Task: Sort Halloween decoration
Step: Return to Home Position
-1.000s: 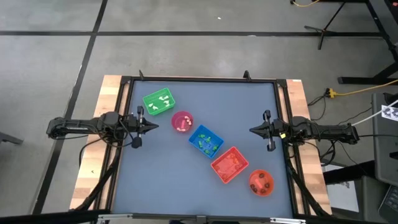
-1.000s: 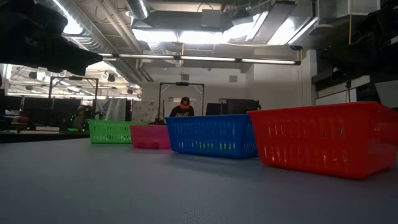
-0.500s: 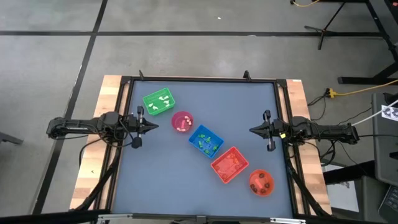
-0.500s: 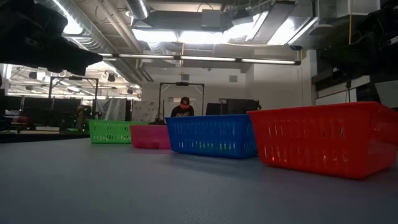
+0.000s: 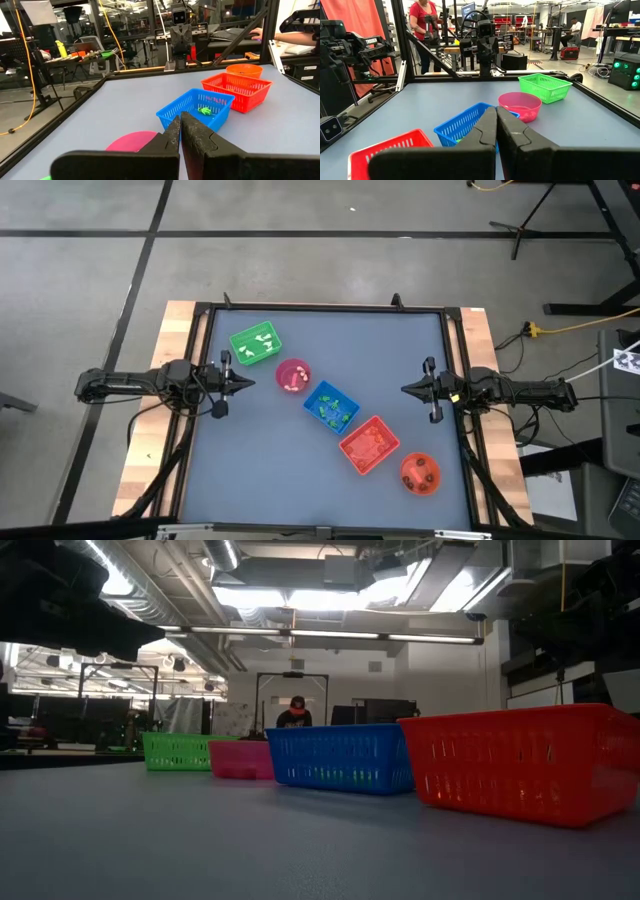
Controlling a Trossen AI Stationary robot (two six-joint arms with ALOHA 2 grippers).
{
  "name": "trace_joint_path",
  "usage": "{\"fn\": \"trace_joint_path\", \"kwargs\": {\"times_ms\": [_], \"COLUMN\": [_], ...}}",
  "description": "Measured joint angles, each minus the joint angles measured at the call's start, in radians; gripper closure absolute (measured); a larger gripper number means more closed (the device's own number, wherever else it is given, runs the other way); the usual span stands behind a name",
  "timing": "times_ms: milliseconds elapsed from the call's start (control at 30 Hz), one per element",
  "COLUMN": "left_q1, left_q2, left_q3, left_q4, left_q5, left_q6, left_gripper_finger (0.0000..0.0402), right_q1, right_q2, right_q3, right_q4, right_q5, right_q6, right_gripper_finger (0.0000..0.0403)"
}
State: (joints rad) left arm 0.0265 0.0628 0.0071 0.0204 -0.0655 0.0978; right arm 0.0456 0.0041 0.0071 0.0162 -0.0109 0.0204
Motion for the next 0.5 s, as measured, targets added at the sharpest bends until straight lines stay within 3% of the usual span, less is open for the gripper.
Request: {"fn": "trace_joint_path", "kwargs": {"times_ms": [500], "left_q1": [0.000], "left_q2": [0.000], "left_q3": [0.000], "left_q4": [0.000], "left_q5": [0.000], "left_q6": [0.000], "left_gripper_finger": [0.0401], "right_q1": [0.000], "right_q2": [0.000], "right_q3": [0.000], "right_q4": [0.000], "right_q5": [0.000], "right_q6": [0.000], "right_gripper_finger": [0.0400]}}
